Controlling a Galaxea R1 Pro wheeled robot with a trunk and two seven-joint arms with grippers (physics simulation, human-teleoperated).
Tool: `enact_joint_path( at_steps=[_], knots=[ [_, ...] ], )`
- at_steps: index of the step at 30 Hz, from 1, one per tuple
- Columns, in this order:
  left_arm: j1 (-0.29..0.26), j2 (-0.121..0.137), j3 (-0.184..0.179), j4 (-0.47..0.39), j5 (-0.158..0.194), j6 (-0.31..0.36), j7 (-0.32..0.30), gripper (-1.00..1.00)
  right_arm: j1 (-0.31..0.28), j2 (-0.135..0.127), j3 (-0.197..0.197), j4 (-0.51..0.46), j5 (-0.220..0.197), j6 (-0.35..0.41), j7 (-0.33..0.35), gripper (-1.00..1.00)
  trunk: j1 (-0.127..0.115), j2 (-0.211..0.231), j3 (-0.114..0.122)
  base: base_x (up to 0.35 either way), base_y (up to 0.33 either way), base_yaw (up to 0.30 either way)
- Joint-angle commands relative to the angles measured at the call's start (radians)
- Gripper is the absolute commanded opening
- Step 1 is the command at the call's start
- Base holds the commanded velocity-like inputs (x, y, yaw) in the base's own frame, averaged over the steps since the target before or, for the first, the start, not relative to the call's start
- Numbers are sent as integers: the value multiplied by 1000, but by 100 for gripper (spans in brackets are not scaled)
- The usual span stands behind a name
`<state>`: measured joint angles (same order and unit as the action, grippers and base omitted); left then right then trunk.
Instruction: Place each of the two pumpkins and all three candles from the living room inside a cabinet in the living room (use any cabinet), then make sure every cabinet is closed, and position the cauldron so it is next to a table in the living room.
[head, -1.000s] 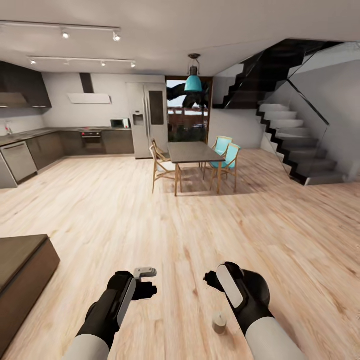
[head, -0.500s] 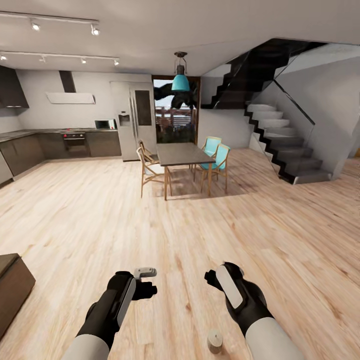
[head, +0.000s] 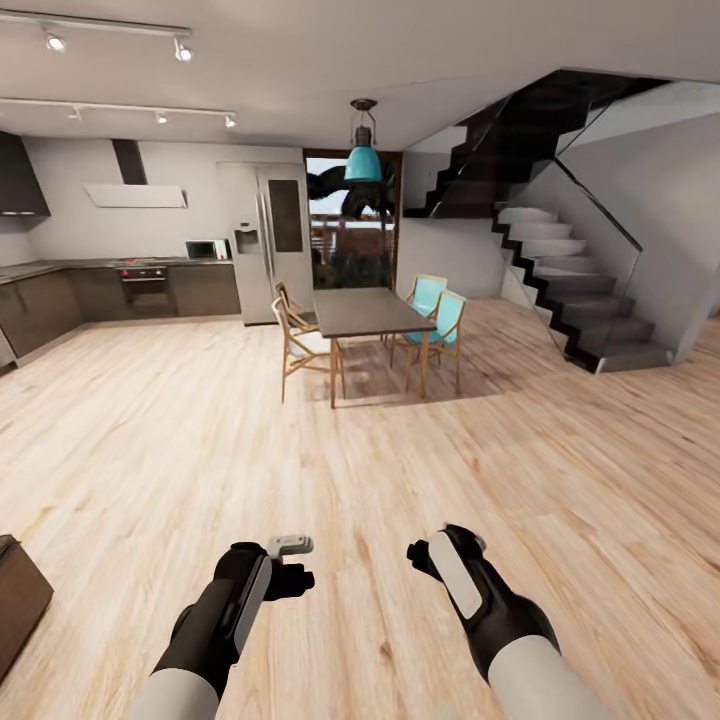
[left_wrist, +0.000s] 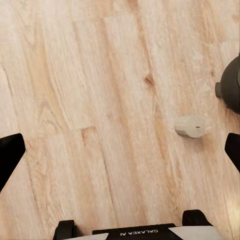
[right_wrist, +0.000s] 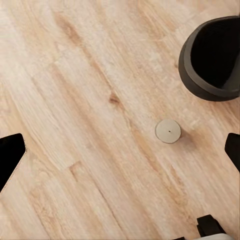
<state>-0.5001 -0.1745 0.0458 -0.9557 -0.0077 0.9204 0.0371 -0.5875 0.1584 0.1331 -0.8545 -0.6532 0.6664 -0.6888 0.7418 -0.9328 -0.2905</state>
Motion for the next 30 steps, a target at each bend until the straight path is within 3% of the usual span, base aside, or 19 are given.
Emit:
enact_joint_path(
  at_steps=[1, 11, 30],
  knots=[
    [0, 0, 0, 0, 0, 0, 0, 100, 0, 0, 0, 0, 0, -1, 0, 100, 0, 0, 0, 298, 162, 0],
    [0, 0, 1, -10, 0, -1, 0, 100, 0, 1, 0, 0, 0, -2, 0, 100, 0, 0, 0, 137, 32, 0],
    [0, 0, 8, -46, 8, 11, -4, 100, -3, 6, -5, 2, -2, 3, -7, 100, 73, -133, -60, 1, 0, 0]
  ],
)
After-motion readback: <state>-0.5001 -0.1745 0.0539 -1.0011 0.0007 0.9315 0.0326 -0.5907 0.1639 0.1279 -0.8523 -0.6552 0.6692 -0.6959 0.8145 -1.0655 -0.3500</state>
